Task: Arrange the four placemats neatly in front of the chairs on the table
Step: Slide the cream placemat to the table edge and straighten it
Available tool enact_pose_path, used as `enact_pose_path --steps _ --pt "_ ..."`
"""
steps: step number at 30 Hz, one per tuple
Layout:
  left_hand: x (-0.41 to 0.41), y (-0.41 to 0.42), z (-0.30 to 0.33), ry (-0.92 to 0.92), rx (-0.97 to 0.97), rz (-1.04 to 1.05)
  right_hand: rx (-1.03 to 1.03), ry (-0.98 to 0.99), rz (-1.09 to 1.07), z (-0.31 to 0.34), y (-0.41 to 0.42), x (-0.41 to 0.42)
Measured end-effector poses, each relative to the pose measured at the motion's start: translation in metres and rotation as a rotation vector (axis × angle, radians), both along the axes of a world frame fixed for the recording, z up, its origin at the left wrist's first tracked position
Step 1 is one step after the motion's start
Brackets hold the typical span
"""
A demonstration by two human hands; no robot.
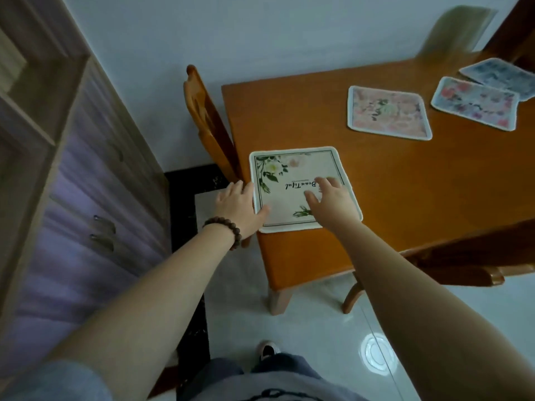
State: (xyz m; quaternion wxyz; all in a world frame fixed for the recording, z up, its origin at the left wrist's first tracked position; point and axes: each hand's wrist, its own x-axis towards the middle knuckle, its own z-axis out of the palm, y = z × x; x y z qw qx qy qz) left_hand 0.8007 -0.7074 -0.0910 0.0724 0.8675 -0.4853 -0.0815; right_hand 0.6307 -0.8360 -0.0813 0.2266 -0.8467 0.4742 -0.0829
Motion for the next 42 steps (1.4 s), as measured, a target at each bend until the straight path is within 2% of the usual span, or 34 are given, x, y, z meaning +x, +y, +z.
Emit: enact_pose_path --steps 7,20,28,36,42 --pt "0.048 -0.078 -0.008 0.015 0.026 -0.154 -0.004 0.009 -0.138 -0.014 -0.048 0.030" --pt "0.142 -0.231 -0.016 0.061 0.171 -0.657 0.060 0.082 -0.660 -0.034 -0.090 0.092" --pt "0.168 -0.268 -0.021 0.046 0.180 -0.909 0.068 0.089 -0.874 -0.036 -0.072 0.125" --pt "0.168 -0.289 -0.039 0.041 0.212 -1.016 0.077 0.131 -0.969 -0.049 -0.065 0.134" --pt "0.168 -0.299 -0.054 0.060 0.142 -1.054 0.010 0.268 -1.111 -0.071 -0.046 0.132"
